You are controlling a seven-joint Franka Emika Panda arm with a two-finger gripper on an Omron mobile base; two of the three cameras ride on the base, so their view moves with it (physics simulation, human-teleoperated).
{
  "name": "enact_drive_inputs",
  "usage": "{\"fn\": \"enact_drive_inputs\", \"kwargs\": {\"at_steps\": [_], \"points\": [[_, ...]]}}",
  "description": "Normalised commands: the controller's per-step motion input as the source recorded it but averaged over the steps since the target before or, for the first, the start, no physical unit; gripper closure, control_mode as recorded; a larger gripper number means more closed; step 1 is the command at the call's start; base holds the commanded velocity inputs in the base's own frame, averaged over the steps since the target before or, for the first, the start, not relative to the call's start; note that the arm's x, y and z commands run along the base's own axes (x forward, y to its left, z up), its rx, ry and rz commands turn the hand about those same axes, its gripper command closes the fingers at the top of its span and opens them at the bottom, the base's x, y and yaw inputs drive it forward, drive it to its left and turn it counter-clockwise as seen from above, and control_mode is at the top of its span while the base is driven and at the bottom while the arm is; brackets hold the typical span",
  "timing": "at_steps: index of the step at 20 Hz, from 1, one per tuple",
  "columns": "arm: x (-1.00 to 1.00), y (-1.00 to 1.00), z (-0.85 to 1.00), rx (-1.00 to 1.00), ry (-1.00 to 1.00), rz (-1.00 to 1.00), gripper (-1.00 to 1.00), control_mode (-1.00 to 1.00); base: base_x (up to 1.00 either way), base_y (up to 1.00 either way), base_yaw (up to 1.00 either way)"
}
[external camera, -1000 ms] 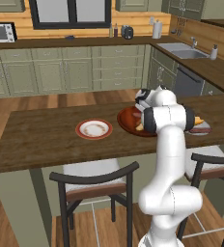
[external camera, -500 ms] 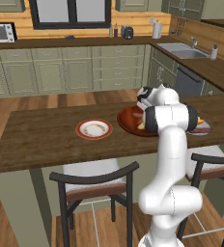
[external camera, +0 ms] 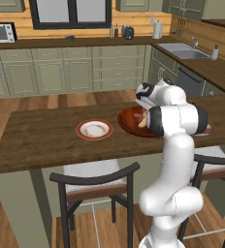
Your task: Place one bun and one sausage from the bowl on each plate.
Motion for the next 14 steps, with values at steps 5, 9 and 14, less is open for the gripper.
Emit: {"fn": "enact_drive_inputs", "kwargs": {"at_steps": [5, 9, 14], "points": [[0.00, 0.36, 0.72, -0.04, 0.00, 0.20, 1.00, -1.00, 0.00, 0.00, 0.00], [0.02, 0.19, 0.77, -0.02, 0.02, 0.19, 1.00, -1.00, 0.00, 0.00, 0.00], [0.24, 0.41, 0.57, 0.00, 0.10, 0.23, 1.00, -1.00, 0.00, 0.00, 0.00]]}}
